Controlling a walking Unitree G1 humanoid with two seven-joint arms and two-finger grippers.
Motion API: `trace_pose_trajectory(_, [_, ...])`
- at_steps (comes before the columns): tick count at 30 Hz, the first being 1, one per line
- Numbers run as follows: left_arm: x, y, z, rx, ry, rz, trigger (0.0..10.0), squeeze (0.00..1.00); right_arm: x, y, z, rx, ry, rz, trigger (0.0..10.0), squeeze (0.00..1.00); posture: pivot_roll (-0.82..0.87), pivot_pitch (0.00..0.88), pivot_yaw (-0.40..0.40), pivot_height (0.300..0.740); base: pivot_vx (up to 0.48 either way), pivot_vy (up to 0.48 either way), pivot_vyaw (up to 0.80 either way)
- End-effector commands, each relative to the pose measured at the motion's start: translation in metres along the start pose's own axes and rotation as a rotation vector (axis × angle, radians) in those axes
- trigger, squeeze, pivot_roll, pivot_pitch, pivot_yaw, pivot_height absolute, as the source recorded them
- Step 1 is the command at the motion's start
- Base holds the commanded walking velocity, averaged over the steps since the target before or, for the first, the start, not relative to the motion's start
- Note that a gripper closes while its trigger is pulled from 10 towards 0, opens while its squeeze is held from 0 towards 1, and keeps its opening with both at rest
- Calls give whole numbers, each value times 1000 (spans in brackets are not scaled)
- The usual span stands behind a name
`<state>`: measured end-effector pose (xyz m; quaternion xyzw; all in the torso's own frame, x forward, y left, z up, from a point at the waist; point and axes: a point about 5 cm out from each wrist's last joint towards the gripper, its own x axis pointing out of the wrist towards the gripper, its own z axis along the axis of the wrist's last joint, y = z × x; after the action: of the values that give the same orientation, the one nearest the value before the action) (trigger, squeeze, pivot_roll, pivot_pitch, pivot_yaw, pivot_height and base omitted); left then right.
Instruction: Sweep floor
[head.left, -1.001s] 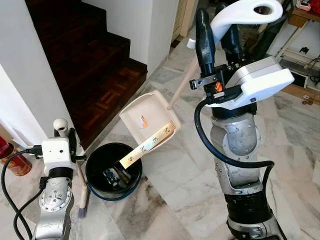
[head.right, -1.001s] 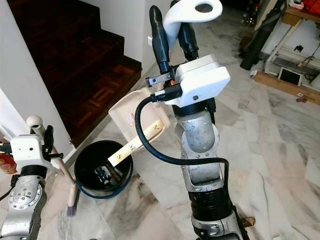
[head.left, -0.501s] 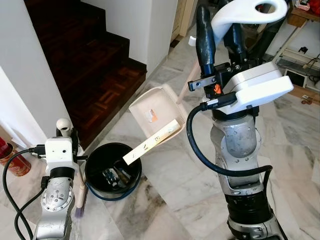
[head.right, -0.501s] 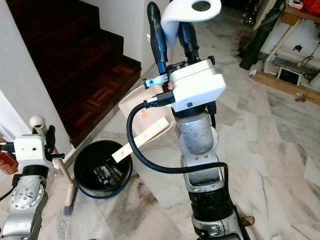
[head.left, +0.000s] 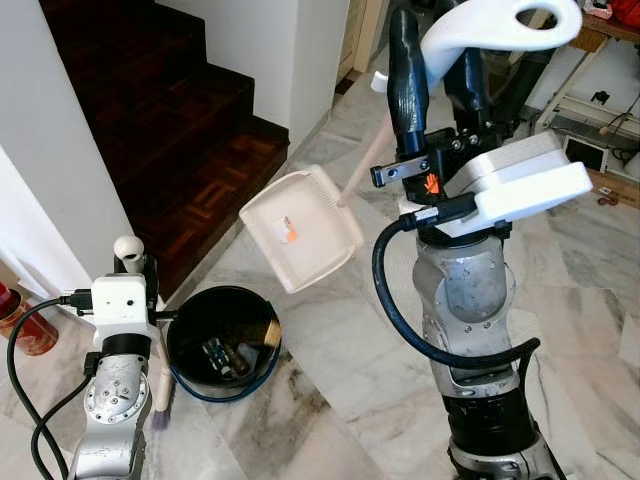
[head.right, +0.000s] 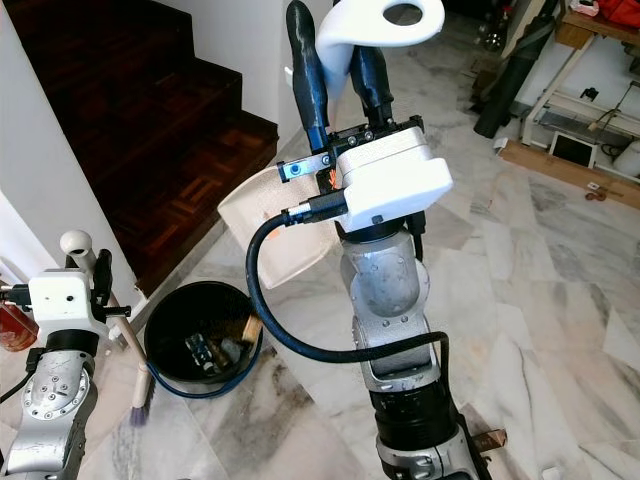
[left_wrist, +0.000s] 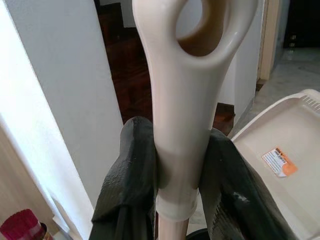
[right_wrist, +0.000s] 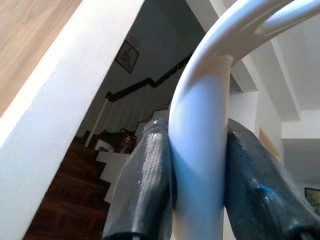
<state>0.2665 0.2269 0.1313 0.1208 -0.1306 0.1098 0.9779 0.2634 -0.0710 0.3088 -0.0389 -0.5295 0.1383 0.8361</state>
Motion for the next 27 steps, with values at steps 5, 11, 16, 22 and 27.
trace_pose_trajectory(5, [2,-2,12,0,-66,0,10000,0,4,-21,6,-156,-44,-23,10000,0,157,112,-152,740,0,0,0])
trace_pose_trajectory(11, [2,-3,11,-2,-60,-9,10000,0,0,-53,-12,-380,53,-71,10000,0,154,117,-148,740,0,0,0])
trace_pose_trajectory(16, [1,-7,9,-11,-45,-36,10000,0,-13,-65,-32,-429,193,-120,10000,0,152,120,-146,740,0,0,0])
trace_pose_trajectory(22, [0,-10,9,-20,-40,-54,10000,0,-35,-74,-54,-454,321,-159,10000,0,151,126,-140,740,0,0,0])
trace_pose_trajectory(27, [-4,-15,5,-36,-17,-90,10000,0,-68,-87,-76,-474,477,-220,10000,0,150,129,-135,740,0,0,0])
